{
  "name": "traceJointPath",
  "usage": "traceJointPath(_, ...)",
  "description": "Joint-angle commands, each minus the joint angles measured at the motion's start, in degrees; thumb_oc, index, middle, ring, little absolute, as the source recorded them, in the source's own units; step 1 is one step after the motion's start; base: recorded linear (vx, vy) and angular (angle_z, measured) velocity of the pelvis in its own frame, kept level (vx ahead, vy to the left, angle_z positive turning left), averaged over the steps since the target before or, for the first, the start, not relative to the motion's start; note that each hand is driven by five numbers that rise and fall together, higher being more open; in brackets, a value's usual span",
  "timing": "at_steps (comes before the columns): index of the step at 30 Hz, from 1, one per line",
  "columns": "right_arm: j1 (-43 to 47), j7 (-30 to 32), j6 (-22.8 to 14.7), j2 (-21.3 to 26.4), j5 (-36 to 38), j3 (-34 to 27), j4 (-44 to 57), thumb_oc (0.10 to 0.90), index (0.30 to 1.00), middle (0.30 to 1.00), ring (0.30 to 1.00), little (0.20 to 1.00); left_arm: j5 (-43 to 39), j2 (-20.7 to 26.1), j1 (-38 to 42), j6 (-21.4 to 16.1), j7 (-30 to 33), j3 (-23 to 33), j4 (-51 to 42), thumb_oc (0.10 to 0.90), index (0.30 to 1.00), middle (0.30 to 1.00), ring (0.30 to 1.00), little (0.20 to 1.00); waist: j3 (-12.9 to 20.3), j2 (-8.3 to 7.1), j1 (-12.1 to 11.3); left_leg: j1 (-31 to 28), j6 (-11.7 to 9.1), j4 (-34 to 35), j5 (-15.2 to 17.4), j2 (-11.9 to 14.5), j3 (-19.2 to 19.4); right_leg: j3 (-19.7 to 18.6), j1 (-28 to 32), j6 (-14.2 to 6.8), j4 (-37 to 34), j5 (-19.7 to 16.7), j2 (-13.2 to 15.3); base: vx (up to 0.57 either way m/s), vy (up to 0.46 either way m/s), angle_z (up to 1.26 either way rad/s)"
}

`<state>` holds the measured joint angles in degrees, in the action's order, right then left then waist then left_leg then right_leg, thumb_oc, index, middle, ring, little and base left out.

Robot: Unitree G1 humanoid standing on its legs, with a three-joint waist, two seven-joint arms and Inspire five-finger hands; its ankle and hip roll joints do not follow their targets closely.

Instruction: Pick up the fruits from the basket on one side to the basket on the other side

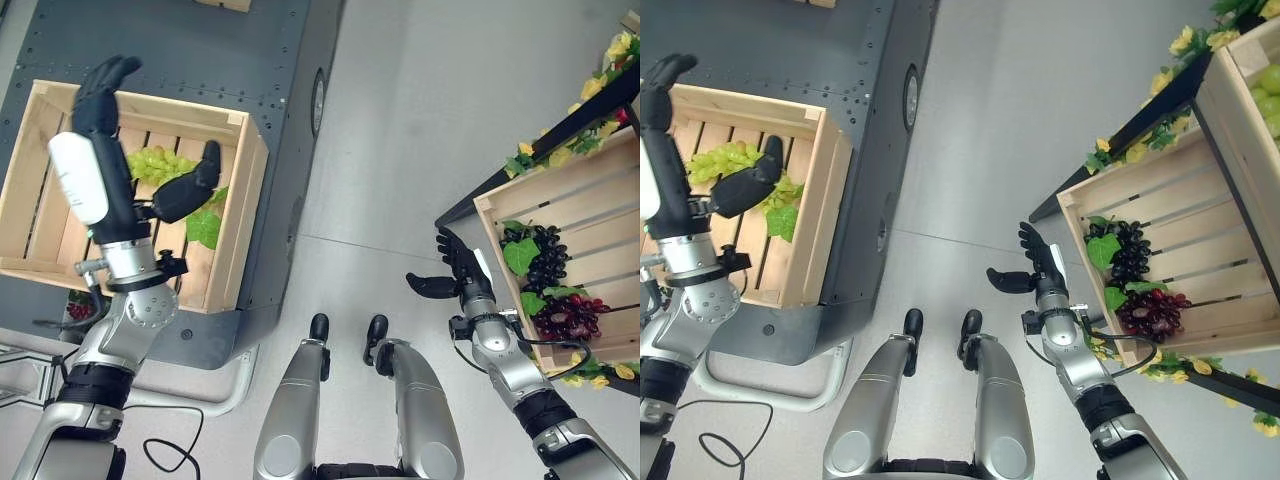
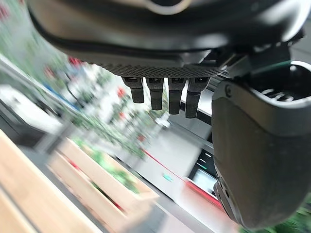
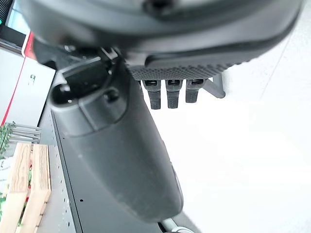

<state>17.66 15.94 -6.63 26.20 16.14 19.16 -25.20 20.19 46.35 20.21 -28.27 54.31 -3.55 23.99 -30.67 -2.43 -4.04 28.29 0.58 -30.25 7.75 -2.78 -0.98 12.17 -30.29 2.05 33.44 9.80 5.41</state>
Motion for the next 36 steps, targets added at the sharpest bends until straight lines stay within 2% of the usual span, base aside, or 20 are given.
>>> traceJointPath(1,1.6,-2.1,-4.7,4.1,-1.8,-1.4,4.2,0.800,0.900,0.900,0.900,0.900,0.9,4.2,1.5,1.4,6.1,4.7,-1.4,0.800,0.900,0.900,0.900,0.900,0.9,3.46,0.1,-1.8,0.0,2.2,-0.6,-1.6,4.2,1.3,4.5,0.7,0.0,1.7,-1.5,0.03,0.041,0.15)
traceJointPath(9,2.6,-5.4,-4.4,6.6,-1.0,1.0,3.8,0.800,0.900,0.900,0.900,0.900,-0.3,11.1,1.0,10.1,9.3,2.7,14.5,0.800,0.900,0.900,0.900,0.900,0.9,3.73,0.0,0.8,0.0,-1.1,-0.1,-0.4,4.9,2.2,2.8,1.5,3.1,3.1,-0.5,0.02,0.051,0.09)
traceJointPath(12,3.6,-6.3,-4.5,7.5,-0.1,2.0,2.8,0.800,0.900,0.900,0.900,0.900,0.5,13.0,2.8,11.1,8.0,1.0,20.8,0.800,0.900,0.900,0.900,0.900,0.9,3.66,0.2,1.9,0.1,-2.9,0.5,0.0,5.1,2.2,2.1,1.9,4.7,4.0,-0.3,0.02,0.047,0.05)
traceJointPath(16,4.8,-8.0,-4.6,8.4,0.7,3.0,1.5,0.800,0.900,0.900,0.900,0.900,2.2,14.4,4.7,13.7,4.2,-2.0,24.8,0.800,0.900,0.900,0.900,0.900,0.9,3.52,0.3,3.2,0.0,-4.2,0.3,0.4,5.2,2.2,1.3,2.2,5.7,4.5,-0.3,0.02,0.044,0.04)
traceJointPath(18,6.4,-8.9,-4.3,9.1,1.0,4.3,0.7,0.800,0.900,0.900,0.900,0.900,4.6,15.8,7.0,15.2,2.7,-5.6,27.8,0.800,0.900,0.900,0.900,0.900,0.9,3.37,0.6,4.2,-0.1,-4.5,0.0,0.7,5.2,2.1,0.4,2.3,6.1,4.5,-0.5,0.00,0.045,0.03)
traceJointPath(23,9.6,-10.5,-3.6,10.7,1.5,6.9,-0.6,0.800,0.900,0.900,0.900,0.900,10.8,18.7,13.7,17.6,2.4,-13.2,28.5,0.800,0.900,0.900,0.900,0.900,0.9,3.22,0.9,6.7,-0.2,-4.8,-0.3,1.4,5.4,2.0,-2.0,2.5,7.0,4.5,-0.7,-0.03,0.044,0.03)
traceJointPath(24,10.4,-11.2,-3.7,11.5,1.7,7.3,-1.4,0.800,0.900,0.900,0.900,0.900,10.9,19.9,16.2,19.0,1.3,-16.1,27.9,0.800,0.900,0.900,0.900,0.900,0.9,3.37,0.9,7.6,-0.2,-4.8,-0.4,1.5,5.4,2.1,-3.0,2.5,7.3,4.5,-0.7,-0.03,0.056,0.06)
traceJointPath(29,10.7,-13.3,-3.7,13.5,1.5,8.1,-2.4,0.800,0.900,0.900,0.900,0.900,14.4,22.3,21.9,23.9,-2.0,-22.2,28.2,0.800,0.900,0.900,0.900,0.900,0.9,3.52,1.5,9.8,-0.3,-4.6,-0.9,1.9,5.8,2.1,-5.2,2.3,7.3,4.0,-0.7,-0.03,0.067,0.02)
traceJointPath(36,12.8,-16.7,-3.9,15.4,4.0,9.3,-5.4,0.800,0.900,0.900,0.900,0.900,19.9,23.0,29.9,30.4,-4.9,-31.8,32.3,0.800,0.900,0.900,0.900,0.900,0.9,3.64,2.4,11.6,-0.7,-3.8,-1.8,2.4,6.5,2.2,-7.2,2.0,6.5,3.2,-0.7,-0.03,0.086,0.03)
